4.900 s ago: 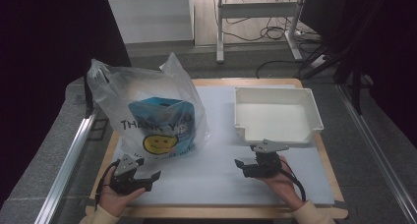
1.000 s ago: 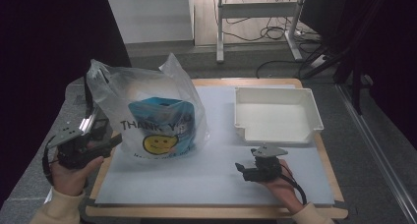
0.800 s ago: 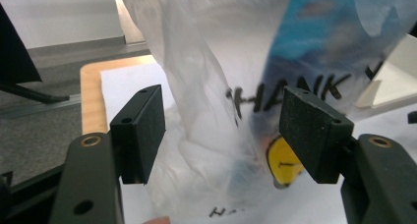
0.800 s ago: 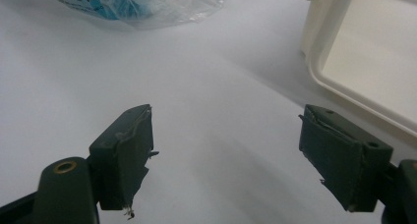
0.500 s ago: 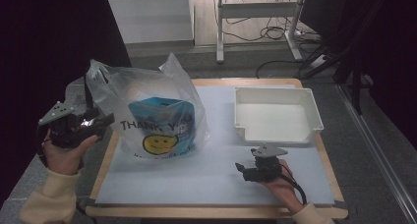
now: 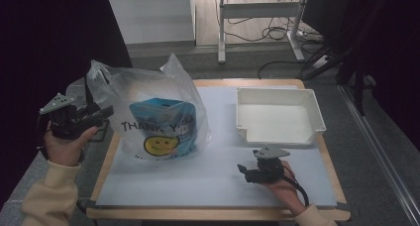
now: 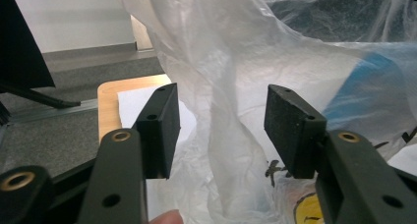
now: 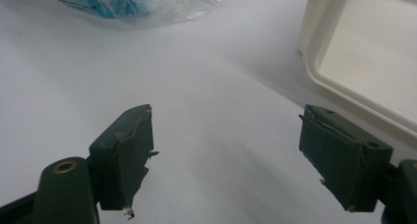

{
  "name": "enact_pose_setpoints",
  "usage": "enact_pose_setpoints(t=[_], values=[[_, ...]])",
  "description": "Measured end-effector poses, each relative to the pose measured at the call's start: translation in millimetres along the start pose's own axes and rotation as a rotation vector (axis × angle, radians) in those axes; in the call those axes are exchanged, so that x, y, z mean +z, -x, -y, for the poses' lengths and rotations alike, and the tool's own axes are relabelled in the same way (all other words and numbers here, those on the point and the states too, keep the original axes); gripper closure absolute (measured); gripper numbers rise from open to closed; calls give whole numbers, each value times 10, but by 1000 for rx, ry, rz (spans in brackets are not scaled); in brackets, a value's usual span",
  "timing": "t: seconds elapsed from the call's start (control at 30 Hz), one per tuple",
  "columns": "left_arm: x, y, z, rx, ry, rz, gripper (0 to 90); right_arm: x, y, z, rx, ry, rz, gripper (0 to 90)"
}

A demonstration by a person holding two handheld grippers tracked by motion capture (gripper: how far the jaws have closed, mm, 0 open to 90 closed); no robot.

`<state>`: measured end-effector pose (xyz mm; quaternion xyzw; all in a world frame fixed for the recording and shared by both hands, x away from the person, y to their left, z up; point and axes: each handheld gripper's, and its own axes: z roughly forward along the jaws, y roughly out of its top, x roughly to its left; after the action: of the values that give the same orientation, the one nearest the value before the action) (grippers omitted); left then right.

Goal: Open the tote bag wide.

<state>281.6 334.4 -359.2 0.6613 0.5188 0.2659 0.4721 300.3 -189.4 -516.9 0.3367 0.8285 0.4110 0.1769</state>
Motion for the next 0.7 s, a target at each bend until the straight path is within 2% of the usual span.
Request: enact_pose_setpoints(t=[0.1,0.23,0.33,0.53,0.7], values=[[27,-13,-28,-1,3,36,594,8,-3,1,-3,-5,1,207],[43,10,-43,19,3,83,770,2,2,1,-1,-3,2,207],[45,41,-43,40,5,103,854,-3,7,2,0,-2,2,207],[9,87,-58,58,17,136,892,-27,14,-22,0,13,4,215],[-11,100,-74,78,23,144,894,-60,-9,-88,7,30,-16,216]])
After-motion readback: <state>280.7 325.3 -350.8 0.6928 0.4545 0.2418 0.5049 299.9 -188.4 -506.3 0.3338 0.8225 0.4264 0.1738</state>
